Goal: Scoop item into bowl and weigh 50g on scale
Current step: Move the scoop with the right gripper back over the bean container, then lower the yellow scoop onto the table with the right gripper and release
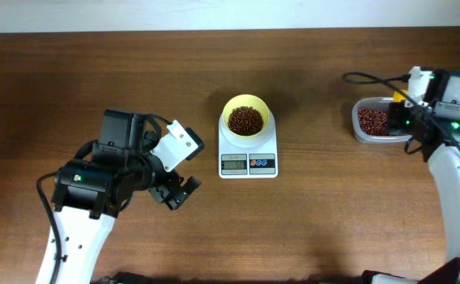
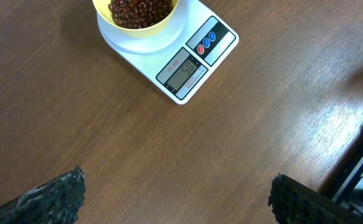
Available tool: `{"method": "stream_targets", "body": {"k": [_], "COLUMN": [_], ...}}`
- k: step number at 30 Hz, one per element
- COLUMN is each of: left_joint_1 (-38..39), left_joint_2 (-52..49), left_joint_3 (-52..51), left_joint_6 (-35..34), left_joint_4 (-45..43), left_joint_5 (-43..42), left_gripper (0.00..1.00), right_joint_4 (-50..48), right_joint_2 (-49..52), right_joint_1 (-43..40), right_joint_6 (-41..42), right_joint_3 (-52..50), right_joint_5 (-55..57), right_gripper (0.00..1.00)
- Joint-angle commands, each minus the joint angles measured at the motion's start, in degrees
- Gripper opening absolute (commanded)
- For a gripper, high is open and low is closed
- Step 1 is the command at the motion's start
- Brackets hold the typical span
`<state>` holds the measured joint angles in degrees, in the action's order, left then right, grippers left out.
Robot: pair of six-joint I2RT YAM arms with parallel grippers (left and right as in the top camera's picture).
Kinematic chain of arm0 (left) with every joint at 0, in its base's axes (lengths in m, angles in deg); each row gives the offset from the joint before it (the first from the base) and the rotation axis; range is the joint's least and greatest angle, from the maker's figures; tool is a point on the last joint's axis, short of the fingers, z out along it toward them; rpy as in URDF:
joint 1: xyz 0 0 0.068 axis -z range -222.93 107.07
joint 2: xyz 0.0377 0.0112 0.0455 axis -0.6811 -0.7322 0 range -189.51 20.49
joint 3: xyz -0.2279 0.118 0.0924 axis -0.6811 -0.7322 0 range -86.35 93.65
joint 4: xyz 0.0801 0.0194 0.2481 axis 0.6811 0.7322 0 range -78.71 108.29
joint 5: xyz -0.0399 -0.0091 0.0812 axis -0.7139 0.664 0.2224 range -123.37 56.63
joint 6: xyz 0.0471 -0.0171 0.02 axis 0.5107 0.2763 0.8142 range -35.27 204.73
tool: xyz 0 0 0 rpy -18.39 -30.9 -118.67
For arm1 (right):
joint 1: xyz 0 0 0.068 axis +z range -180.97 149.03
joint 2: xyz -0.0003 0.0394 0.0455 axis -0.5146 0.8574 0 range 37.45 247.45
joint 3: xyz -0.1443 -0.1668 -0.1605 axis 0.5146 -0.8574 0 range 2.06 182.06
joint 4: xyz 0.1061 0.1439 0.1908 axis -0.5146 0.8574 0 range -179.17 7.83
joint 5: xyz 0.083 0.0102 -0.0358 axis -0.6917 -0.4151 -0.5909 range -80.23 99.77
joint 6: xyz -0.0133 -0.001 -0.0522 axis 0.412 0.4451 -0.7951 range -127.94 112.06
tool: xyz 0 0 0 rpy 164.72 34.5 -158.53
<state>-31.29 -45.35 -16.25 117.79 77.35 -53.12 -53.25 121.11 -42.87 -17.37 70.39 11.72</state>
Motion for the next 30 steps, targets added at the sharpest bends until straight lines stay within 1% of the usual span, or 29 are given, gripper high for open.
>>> {"method": "stream_targets", "body": {"k": [1, 5, 8, 9, 10, 11, 12, 13, 14, 15, 17, 18, 19, 20, 22, 24, 30], "left_joint_1": [-0.31, -0.31, -0.31, -0.31, -0.31, -0.28, -0.31, -0.31, -0.31, -0.28, -0.31, -0.31, -0.31, -0.31, -0.31, -0.31, -0.31], "left_joint_2": [0.28, 0.28, 0.28, 0.28, 0.28, 0.28, 0.28, 0.28, 0.28, 0.28, 0.28, 0.28, 0.28, 0.28, 0.28, 0.28, 0.28], "left_joint_3": [1.03, 1.03, 1.03, 1.03, 1.03, 1.03, 1.03, 1.03, 1.03, 1.03, 1.03, 1.03, 1.03, 1.03, 1.03, 1.03, 1.03], "left_joint_6": [0.68, 0.68, 0.68, 0.68, 0.68, 0.68, 0.68, 0.68, 0.68, 0.68, 0.68, 0.68, 0.68, 0.68, 0.68, 0.68, 0.68], "left_joint_4": [0.04, 0.04, 0.04, 0.04, 0.04, 0.04, 0.04, 0.04, 0.04, 0.04, 0.04, 0.04, 0.04, 0.04, 0.04, 0.04, 0.04], "left_joint_5": [-0.83, -0.83, -0.83, -0.85, -0.85, -0.83, -0.83, -0.85, -0.85, -0.85, -0.85, -0.83, -0.83, -0.85, -0.85, -0.83, -0.85], "left_gripper": [0.99, 0.99, 0.99, 0.99, 0.99, 0.99, 0.99, 0.99, 0.99, 0.99, 0.99, 0.99, 0.99, 0.99, 0.99, 0.99, 0.99], "right_joint_4": [-0.15, -0.22, 1.68, 2.95, 3.80, 4.85, 6.38, 8.46, 10.43, 13.44, 20.90, 23.65, 24.04, 23.69, 19.63, 13.40, 1.16], "right_joint_2": [-0.13, -3.61, -5.51, -6.93, -8.92, -12.13, -15.19, -17.88, -19.56, -20.59, -20.50, -20.28, -20.31, -20.31, -20.31, -20.31, -20.28], "right_joint_1": [2.25, 2.62, 2.62, 2.62, 2.43, 2.36, 2.36, 2.36, 2.38, 2.58, 2.58, 2.62, 2.91, 3.30, 4.90, 5.53, 5.51], "right_joint_6": [-2.62, -2.80, -2.12, 1.62, 7.15, 11.50, 12.72, 15.74, 18.84, 22.71, 27.67, 30.18, 31.47, 32.24, 35.85, 38.60, 40.00], "right_joint_3": [1.03, 2.71, 2.75, 2.82, 2.89, 2.89, 2.89, 2.89, 2.86, 2.82, 2.16, 0.13, -2.03, -3.85, -11.69, -18.38, -33.42], "right_joint_5": [9.35, 10.27, 7.89, 5.70, 1.95, -4.83, -11.28, -16.83, -19.96, -21.99, -22.75, -22.97, -23.91, -25.24, -27.47, -29.31, -30.58], "right_gripper": [0.04, 0.04, 0.04, 0.04, 0.04, 0.04, 0.04, 0.04, 0.04, 0.04, 0.04, 0.04, 0.04, 0.04, 0.04, 0.04, 0.04]}}
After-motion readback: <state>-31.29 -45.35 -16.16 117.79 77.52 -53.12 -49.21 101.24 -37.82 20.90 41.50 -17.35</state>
